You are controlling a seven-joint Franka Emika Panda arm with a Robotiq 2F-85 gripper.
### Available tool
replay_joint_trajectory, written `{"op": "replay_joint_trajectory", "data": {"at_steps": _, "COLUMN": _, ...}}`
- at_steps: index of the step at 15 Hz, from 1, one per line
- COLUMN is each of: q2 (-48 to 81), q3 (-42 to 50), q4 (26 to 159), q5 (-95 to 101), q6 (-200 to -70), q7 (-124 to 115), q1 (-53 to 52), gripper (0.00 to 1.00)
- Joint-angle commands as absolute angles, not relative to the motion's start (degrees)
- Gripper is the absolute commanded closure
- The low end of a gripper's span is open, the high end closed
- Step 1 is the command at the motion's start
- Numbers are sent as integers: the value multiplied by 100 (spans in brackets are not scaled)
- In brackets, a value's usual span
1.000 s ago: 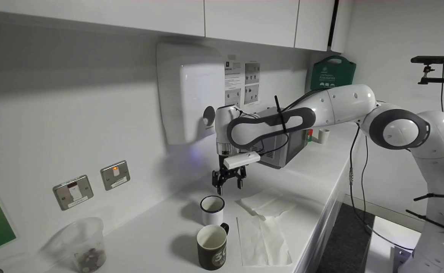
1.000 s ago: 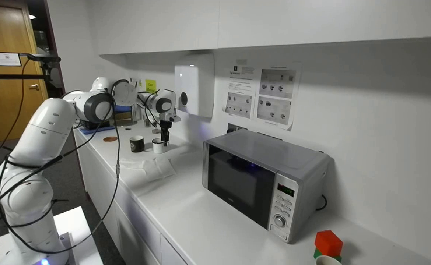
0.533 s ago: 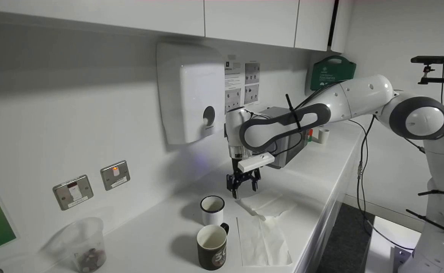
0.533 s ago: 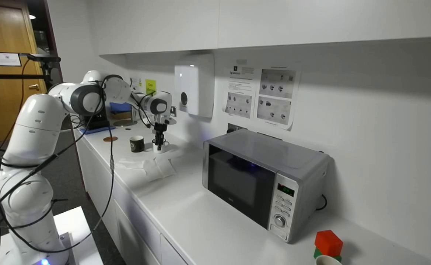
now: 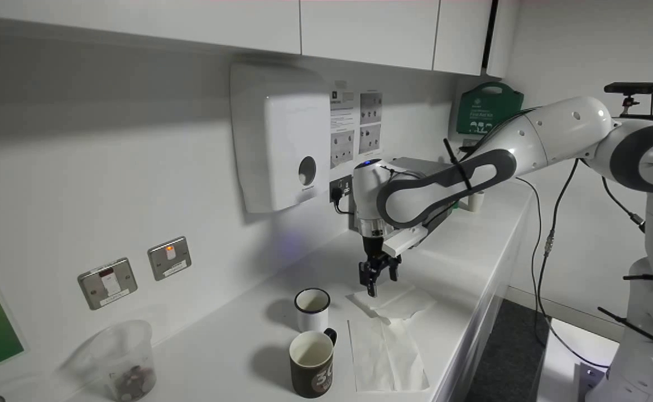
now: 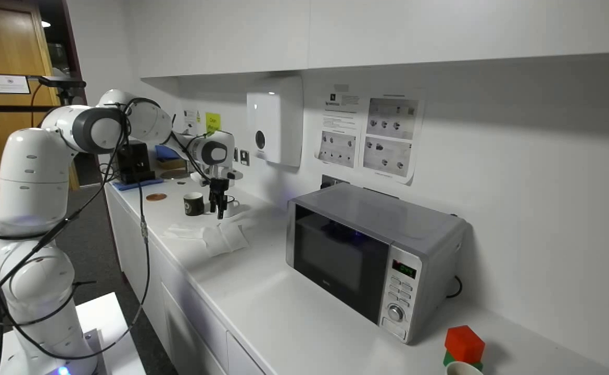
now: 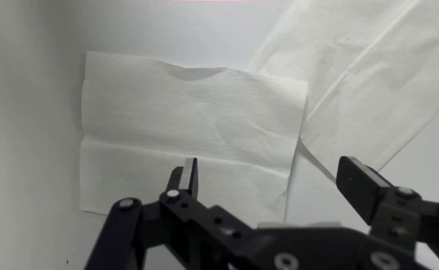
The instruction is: Take the two cups off the paper towels, the stack the paper towels on the counter
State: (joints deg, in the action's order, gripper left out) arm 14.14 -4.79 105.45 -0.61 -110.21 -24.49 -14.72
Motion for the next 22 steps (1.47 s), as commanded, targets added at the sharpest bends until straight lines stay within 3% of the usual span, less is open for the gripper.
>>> {"op": "replay_joint_trajectory", "data": {"at_steps": 1, "q2": 1081, "q3": -590, "q4": 11146, "q5": 46, "q6": -11361, "q7": -1374, "q1": -1246, "gripper": 0}}
{"op": "replay_joint_trajectory", "data": {"at_steps": 10, "q2": 1020, "q3": -843, "q4": 11497, "q5": -873, "q6": -11896, "q7": 447, "q1": -1008, "gripper": 0}}
{"op": "replay_joint_trajectory", "data": {"at_steps": 17, "q2": 888, "q3": -944, "q4": 11576, "q5": -1401, "q6": -12243, "q7": -114, "q1": -1119, "gripper": 0}}
{"op": "replay_joint_trajectory", "data": {"at_steps": 22, "q2": 642, "q3": -878, "q4": 12013, "q5": -1168, "q6": -13053, "q7": -1779, "q1": -1266, "gripper": 0}}
